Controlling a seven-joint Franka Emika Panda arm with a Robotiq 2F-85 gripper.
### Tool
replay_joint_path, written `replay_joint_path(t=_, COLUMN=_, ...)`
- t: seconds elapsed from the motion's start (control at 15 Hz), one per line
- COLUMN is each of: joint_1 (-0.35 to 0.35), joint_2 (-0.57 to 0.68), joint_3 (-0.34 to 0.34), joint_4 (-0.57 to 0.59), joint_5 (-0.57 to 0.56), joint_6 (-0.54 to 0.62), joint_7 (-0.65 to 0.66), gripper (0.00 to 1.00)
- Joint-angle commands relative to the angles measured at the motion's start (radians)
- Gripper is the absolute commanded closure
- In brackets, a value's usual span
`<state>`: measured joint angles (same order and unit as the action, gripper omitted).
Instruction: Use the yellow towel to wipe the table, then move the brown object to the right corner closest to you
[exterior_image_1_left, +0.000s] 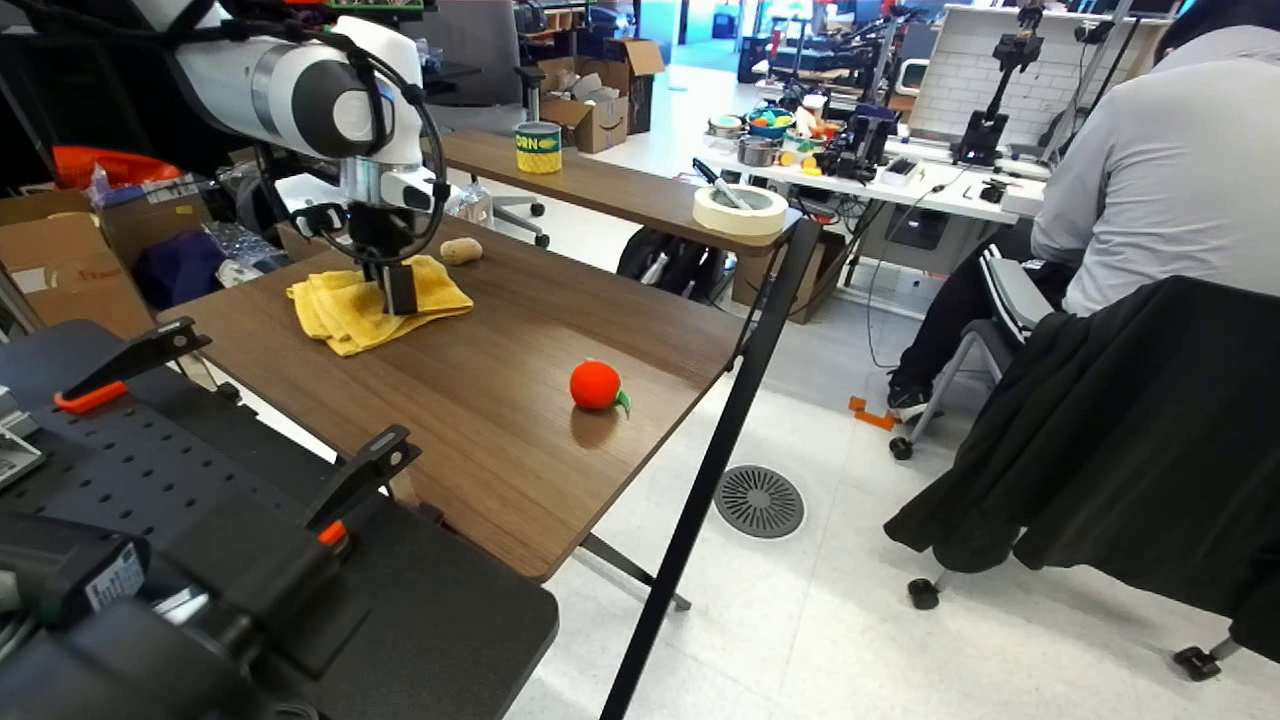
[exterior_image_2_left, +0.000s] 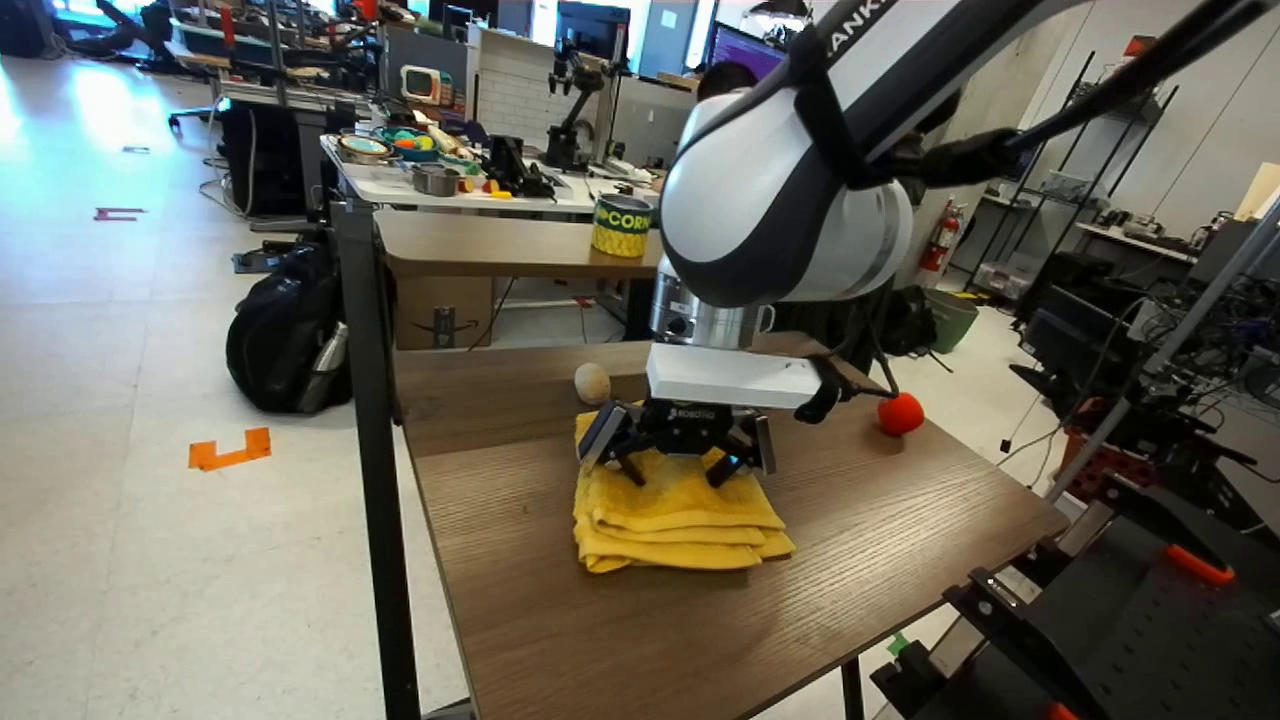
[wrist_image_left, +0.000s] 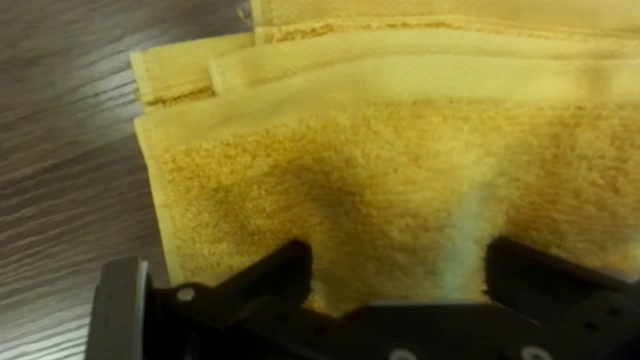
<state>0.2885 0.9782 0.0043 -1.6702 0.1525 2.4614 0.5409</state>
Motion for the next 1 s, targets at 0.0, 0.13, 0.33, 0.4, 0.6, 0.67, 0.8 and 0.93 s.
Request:
replay_joint_path(t=0.0, joint_1=-0.108, joint_2=0.077, joint_3=-0.001, joint_4=-0.003, joint_5=0.098, joint_6=0.113, joint_7=-0.009, gripper=0.00)
replay_joint_path(t=0.13, joint_1=-0.197, joint_2=0.077, joint_3=0.033, joint_4=-0.002, joint_5=0.179, joint_6=0.123, joint_7=-0.051, gripper=0.00)
replay_joint_path(t=0.33, joint_1=-0.202, joint_2=0.002, joint_3=0.040, joint_4=-0.006, joint_5=0.193, joint_6=0.033, joint_7=-0.062, gripper=0.00)
replay_joint_path(t=0.4, joint_1=-0.233, joint_2=0.002, joint_3=0.054, joint_4=-0.007, joint_5=0.205, joint_6=0.032, joint_7=-0.081, gripper=0.00)
replay_joint_path(t=0.6, joint_1=-0.232, joint_2=0.015, joint_3=0.044, joint_4=0.023, joint_5=0.201, joint_6=0.013, joint_7=-0.049, gripper=0.00)
replay_joint_path(t=0.67, joint_1=-0.206, joint_2=0.038, joint_3=0.007, joint_4=0.064, joint_5=0.191, joint_6=0.022, joint_7=0.010, gripper=0.00)
replay_joint_path(t=0.8, joint_1=-0.186, joint_2=0.093, joint_3=-0.055, joint_4=0.140, joint_5=0.184, joint_6=0.018, joint_7=0.106, gripper=0.00)
replay_joint_path(t=0.93, joint_1=-0.204, joint_2=0.149, joint_3=-0.099, joint_4=0.212, joint_5=0.181, joint_6=0.020, joint_7=0.178, gripper=0.00)
